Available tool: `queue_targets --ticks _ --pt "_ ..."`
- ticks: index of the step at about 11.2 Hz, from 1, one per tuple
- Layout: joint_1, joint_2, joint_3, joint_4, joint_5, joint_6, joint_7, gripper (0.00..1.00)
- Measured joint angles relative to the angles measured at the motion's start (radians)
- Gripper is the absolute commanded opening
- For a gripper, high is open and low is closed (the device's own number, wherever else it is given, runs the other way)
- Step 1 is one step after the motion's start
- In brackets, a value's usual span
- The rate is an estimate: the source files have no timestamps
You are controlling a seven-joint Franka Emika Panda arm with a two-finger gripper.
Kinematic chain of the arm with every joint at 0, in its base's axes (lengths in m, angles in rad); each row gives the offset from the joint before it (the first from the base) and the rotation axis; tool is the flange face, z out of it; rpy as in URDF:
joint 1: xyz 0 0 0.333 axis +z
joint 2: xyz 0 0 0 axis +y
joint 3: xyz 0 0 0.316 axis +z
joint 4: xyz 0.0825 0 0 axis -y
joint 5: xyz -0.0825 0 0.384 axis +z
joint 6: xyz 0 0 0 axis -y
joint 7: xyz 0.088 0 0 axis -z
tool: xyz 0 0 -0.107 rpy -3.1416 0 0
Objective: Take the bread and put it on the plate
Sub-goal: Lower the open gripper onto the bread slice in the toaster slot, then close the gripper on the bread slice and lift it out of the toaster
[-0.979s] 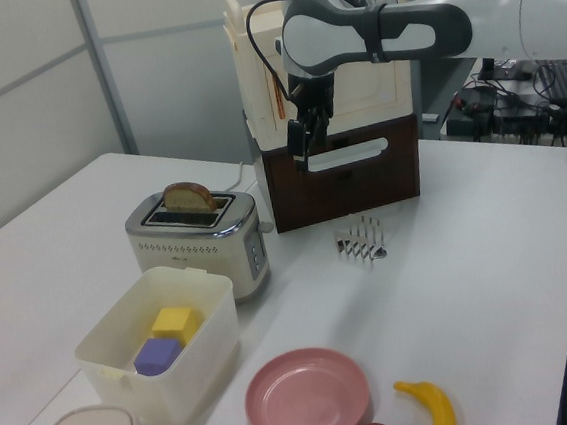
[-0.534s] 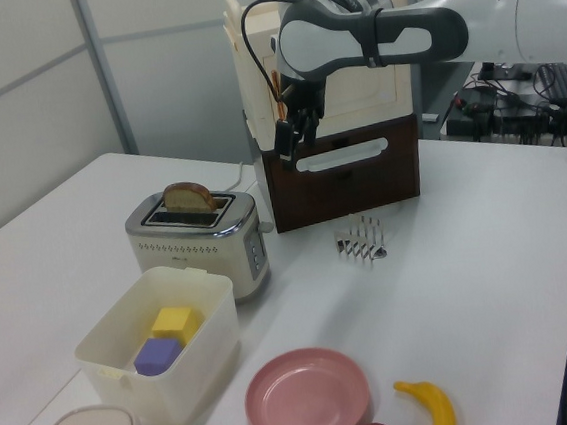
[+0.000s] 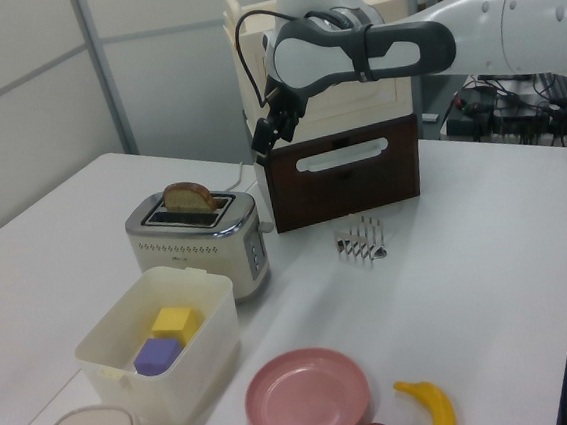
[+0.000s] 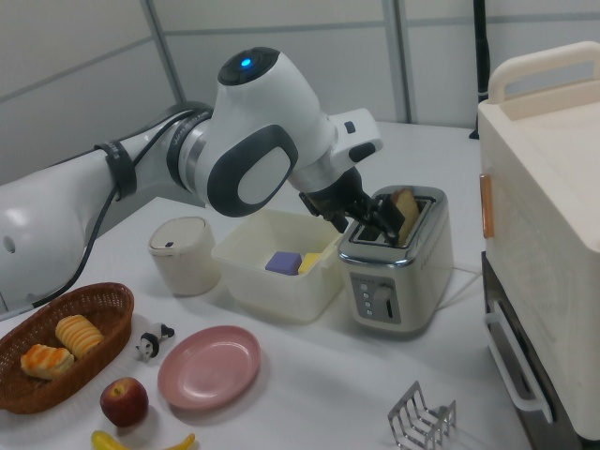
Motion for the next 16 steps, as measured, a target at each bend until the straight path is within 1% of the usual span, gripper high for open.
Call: queue_targets --ticks 1,3,4,6,7,8,11,13,15,16 --pt "0.003 0.005 0.000 0.000 0.002 0.027 0.000 1.00" --pt "0.013 0.022 0.010 -0.002 0.021 0.142 0.001 1.00" --pt "0.018 0.040 0.016 -0.005 0.047 0.205 0.002 1.00" --pt "0.020 0.096 0.033 -0.010 0.128 0.352 0.003 1.00" --pt "0.020 0.121 0.041 -0.010 0.157 0.406 0.003 1.00" --pt "0.020 0.138 0.045 -0.009 0.170 0.434 0.003 1.00" --pt "0.020 0.152 0.054 -0.009 0.171 0.440 0.002 1.00" --pt "0.021 0.173 0.072 -0.010 0.171 0.508 0.002 1.00" --pt "0.027 0.215 0.084 -0.010 0.171 0.588 0.002 1.00" --pt "0.033 0.232 0.084 -0.010 0.171 0.613 0.002 0.84"
